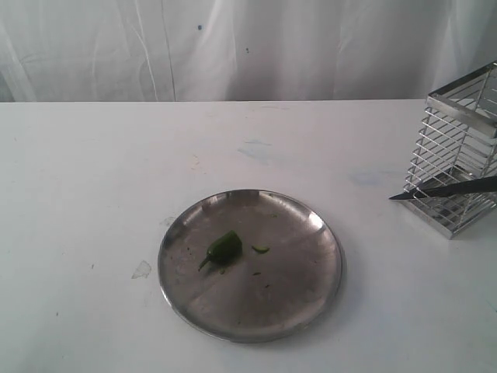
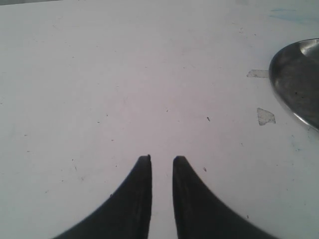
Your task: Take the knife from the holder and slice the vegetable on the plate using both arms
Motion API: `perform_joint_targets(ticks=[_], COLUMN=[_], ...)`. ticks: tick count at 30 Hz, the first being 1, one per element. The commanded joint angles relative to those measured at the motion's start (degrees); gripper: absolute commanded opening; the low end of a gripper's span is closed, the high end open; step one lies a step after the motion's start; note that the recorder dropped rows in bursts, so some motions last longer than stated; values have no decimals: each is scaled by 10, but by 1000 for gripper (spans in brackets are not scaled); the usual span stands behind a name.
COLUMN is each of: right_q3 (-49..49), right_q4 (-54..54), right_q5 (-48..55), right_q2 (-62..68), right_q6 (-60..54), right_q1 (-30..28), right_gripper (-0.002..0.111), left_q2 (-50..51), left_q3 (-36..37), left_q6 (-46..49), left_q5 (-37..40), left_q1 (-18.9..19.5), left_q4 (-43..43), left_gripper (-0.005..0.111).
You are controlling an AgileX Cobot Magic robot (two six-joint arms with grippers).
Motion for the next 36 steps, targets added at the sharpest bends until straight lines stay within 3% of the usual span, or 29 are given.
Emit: perform_joint_targets(ticks=[1, 4, 10, 14, 18, 23, 31, 36], right_q3=[-73, -182, -316, -343, -342, -284, -239, -233], right_q4=[-8, -8, 4, 0, 31, 178, 256, 250], right_q5=[187, 379, 511, 512, 455, 430, 422, 425], right_q2=[89, 148, 267, 311, 304, 312, 315, 315], right_q6=[120, 130, 103, 122, 216, 149, 36, 29], right_q1=[-10, -10, -10, -27, -132, -215, -199, -187], right_gripper=[0, 0, 0, 6, 7, 4, 5, 24], left_q2=[-3, -3, -3, -3, -3, -3, -3, -3], left_q3=[2, 2, 2, 2, 2, 2, 2, 2], left_q6=[0, 0, 0, 0, 0, 0, 0, 0], left_q5=[2, 2, 2, 2, 2, 2, 2, 2], left_q1=[-4, -4, -18, -31, -31, -31, -31, -31], left_q4=[-7, -7, -7, -7, -7, -7, -7, -7], left_gripper=[22, 22, 22, 22, 22, 22, 22, 22])
